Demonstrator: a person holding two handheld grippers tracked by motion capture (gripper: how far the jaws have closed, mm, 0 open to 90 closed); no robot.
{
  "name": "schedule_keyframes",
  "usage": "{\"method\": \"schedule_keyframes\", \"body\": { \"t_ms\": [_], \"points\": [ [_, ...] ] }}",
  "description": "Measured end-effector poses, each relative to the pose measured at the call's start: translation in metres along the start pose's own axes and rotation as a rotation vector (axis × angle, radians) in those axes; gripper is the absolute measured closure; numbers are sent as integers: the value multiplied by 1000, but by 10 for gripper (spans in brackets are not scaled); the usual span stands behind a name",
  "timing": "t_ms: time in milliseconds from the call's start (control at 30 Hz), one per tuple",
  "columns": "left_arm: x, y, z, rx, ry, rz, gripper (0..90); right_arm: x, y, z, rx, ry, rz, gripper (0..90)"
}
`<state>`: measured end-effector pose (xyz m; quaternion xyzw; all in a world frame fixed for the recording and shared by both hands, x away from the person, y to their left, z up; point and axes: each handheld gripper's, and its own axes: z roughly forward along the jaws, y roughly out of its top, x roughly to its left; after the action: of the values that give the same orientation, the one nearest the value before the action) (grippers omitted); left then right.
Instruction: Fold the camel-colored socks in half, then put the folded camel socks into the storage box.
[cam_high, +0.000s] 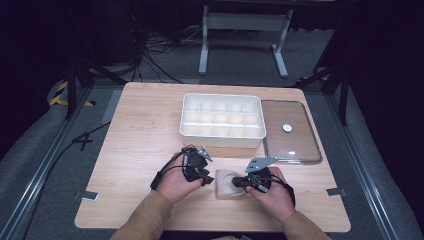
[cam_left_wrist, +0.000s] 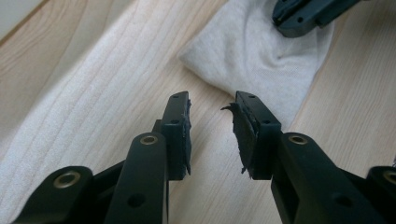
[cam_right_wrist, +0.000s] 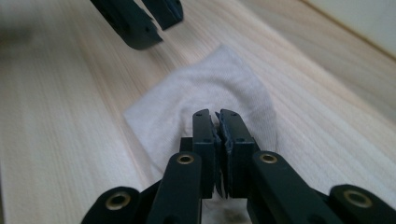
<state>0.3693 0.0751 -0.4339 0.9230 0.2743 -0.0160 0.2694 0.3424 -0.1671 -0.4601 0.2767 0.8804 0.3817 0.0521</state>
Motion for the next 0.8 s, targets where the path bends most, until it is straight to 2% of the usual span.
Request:
{"method": "schedule_keyframes", "body": {
  "t_ms": [100,167,333,400,667,733,800],
  "points": [
    [0,-1,2,-13,6,6,617,-3,-3,3,17,-2,16,865],
    [1,-1,3,-8,0,4,616,-5,-4,2,19,-2,19,864],
    [3,-1,6,5,-19,-8,609,-6,-5,2,8,-28,1,859],
    [4,-1,6,26,-16,-15,610,-8,-5,3,6,-41,-6,858],
    [3,-1,7,51,2,-11,689,-12,-8,3,-9,-21,2,858],
    [2,-1,8,65,1,-20,741,-12,-7,4,-11,-14,-18,856],
    [2,-1,8,72,2,-20,749,-13,-8,4,-15,-11,-21,856]
  ]
}}
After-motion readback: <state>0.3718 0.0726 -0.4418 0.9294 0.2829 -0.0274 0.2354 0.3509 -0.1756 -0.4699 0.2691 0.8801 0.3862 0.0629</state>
